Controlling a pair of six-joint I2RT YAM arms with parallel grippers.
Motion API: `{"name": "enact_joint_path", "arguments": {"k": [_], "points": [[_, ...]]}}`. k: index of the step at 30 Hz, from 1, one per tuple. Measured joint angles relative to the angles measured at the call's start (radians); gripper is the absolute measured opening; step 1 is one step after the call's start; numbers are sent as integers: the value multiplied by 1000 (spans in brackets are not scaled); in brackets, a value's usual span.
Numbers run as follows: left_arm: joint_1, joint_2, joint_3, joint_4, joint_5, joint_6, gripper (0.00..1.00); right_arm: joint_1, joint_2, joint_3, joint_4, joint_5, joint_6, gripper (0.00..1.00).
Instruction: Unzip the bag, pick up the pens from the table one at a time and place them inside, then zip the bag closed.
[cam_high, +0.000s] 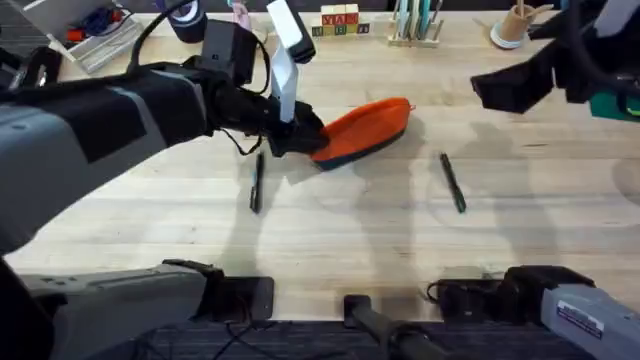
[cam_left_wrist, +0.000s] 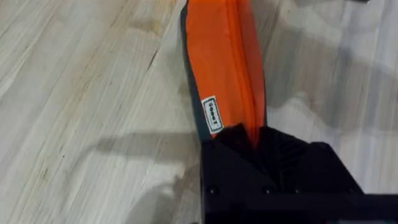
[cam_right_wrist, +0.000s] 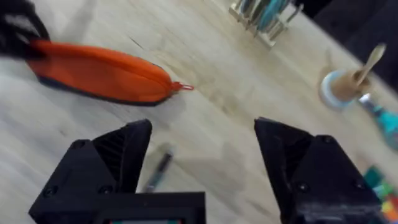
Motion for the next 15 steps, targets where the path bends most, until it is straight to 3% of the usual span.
{"name": "enact_joint_path", "arguments": {"k": [7,15], "points": [[0,0,0,0,0,0,42,0,0,0,-10,64,-280,997],[0,0,0,0,0,0,42,0,0,0,-28,78,-371,997]]}}
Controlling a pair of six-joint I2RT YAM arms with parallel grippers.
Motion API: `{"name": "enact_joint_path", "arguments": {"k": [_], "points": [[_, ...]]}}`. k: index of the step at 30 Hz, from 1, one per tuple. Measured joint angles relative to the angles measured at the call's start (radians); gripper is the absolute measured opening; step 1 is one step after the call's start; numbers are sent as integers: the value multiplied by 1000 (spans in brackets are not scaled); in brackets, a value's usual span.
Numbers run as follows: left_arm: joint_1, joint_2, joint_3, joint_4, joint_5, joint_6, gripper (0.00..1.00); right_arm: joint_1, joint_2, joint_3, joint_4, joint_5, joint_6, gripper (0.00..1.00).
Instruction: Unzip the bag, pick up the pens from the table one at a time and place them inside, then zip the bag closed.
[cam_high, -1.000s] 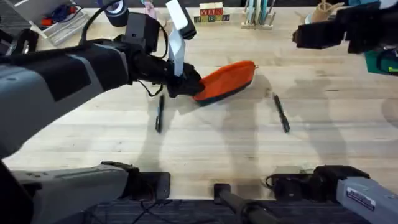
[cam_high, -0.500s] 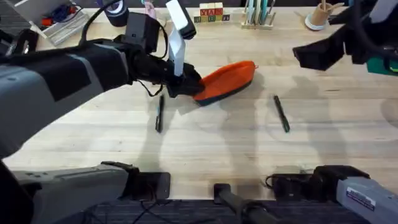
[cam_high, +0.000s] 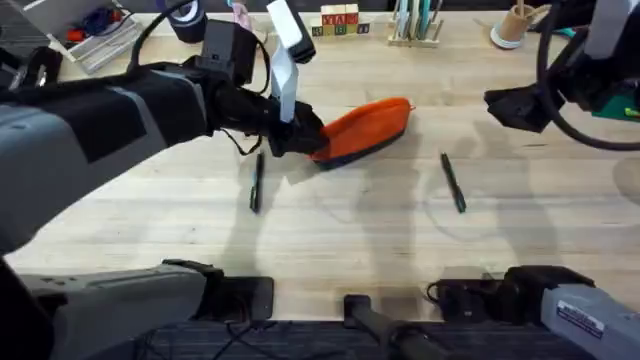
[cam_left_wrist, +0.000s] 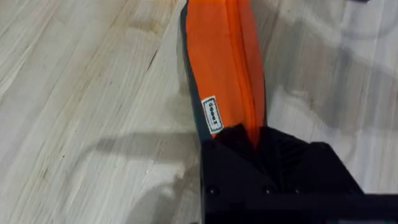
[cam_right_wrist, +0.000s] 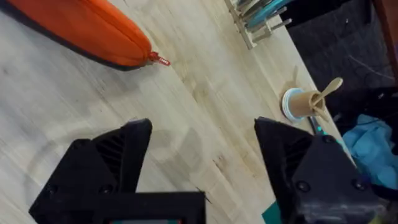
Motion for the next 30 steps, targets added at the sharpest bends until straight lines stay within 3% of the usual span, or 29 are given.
{"name": "enact_joint_path", "arguments": {"k": [10,14,21,30], "points": [[0,0,0,0,0,0,42,0,0,0,31,-27,-24,996],[0,0,0,0,0,0,42,-30,21,4,88,-94,-7,995],[0,0,0,0,0,0,42,-113,153,41,75,-272,14,995],[0,0,0,0,0,0,42,-198,351,192,-72,-412,9,994]]}}
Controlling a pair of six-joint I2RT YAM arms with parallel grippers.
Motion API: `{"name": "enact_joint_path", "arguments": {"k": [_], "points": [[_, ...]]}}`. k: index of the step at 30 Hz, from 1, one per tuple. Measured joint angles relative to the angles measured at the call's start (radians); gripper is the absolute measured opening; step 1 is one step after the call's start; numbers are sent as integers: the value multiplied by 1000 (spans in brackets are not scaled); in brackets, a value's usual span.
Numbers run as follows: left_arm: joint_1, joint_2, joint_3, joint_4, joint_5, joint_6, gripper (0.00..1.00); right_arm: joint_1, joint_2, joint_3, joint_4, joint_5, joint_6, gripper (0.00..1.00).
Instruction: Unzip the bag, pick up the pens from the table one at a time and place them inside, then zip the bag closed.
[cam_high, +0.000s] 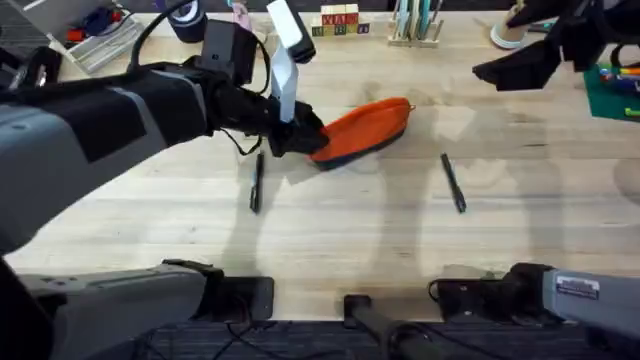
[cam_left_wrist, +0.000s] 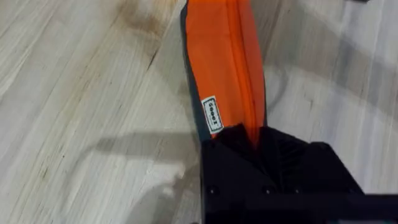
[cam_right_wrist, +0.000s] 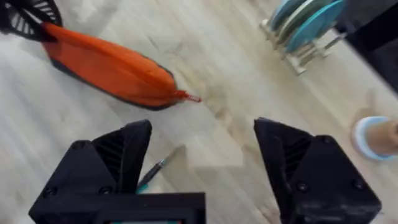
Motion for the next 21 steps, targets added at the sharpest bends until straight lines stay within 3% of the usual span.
{"name": "enact_joint_path", "arguments": {"k": [13,21], "points": [[0,0,0,0,0,0,42,-144,231,5,-22,-223,-206,993],[0,0,0,0,0,0,42,-155,371,5,-9,-275,-396,994]]}}
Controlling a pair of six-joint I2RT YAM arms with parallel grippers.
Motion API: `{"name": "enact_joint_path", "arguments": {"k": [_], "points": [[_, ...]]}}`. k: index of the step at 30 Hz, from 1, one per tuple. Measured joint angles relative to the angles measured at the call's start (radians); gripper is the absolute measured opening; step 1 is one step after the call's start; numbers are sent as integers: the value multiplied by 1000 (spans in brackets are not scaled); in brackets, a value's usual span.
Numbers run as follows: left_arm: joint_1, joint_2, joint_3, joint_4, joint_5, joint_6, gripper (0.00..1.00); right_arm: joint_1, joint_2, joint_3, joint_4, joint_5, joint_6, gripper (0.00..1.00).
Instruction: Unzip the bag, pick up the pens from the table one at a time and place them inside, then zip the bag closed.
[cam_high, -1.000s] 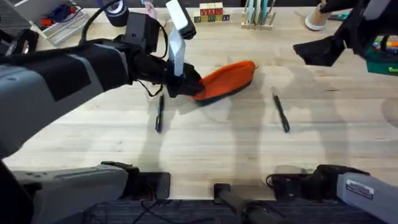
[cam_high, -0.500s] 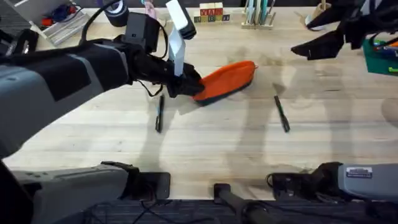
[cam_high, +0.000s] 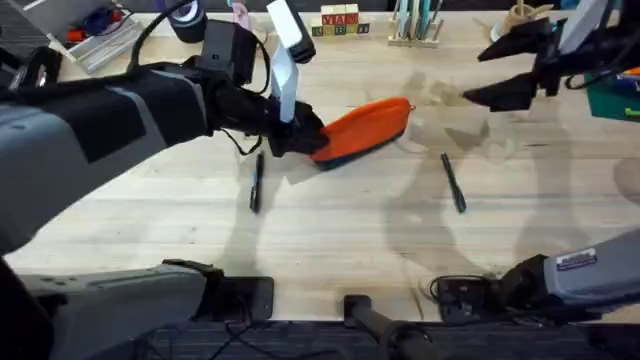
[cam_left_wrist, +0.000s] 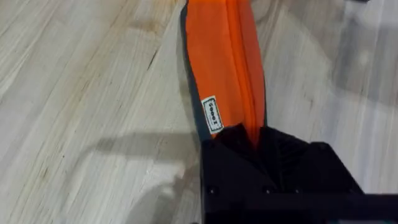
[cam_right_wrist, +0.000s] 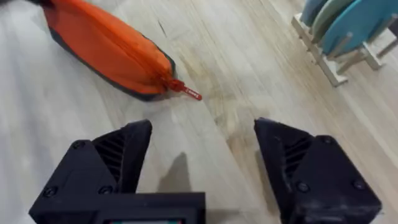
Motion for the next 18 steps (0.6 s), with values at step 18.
{"name": "enact_joint_path", "arguments": {"k": [18], "points": [[0,0,0,0,0,0,42,22,132,0,118,60,-311,995]]}}
